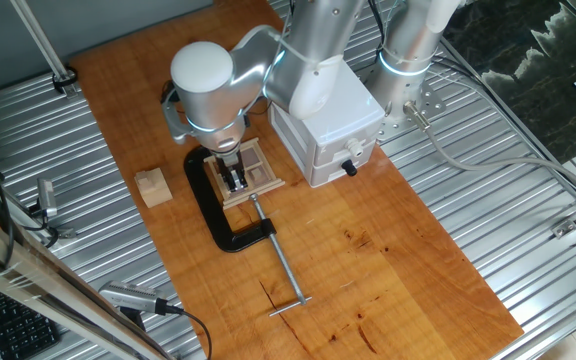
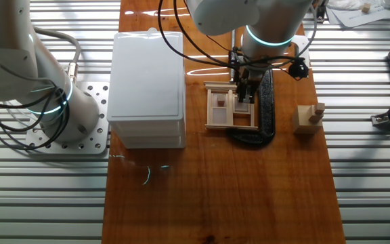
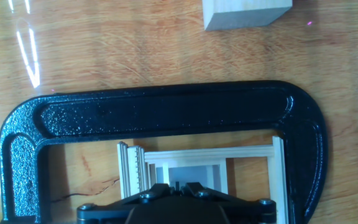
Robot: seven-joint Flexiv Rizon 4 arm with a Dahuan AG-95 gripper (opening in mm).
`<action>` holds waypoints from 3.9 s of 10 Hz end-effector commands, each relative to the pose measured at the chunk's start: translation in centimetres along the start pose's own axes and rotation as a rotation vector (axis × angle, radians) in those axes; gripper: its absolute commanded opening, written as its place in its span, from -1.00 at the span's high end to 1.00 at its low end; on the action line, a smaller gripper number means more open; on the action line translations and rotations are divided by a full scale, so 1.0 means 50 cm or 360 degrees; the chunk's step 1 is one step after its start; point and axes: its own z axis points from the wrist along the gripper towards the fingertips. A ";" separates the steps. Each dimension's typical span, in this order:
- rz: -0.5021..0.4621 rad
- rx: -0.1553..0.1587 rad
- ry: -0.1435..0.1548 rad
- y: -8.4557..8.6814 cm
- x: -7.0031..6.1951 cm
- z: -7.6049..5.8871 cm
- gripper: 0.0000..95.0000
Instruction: Open a sliding window
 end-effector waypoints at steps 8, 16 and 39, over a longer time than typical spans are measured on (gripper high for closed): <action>-0.0017 -0.0008 0.0001 0.002 -0.002 0.019 1.00; -0.0021 -0.0015 0.0005 0.003 -0.003 0.020 1.00; -0.0207 -0.0005 0.0035 0.003 -0.003 0.021 1.00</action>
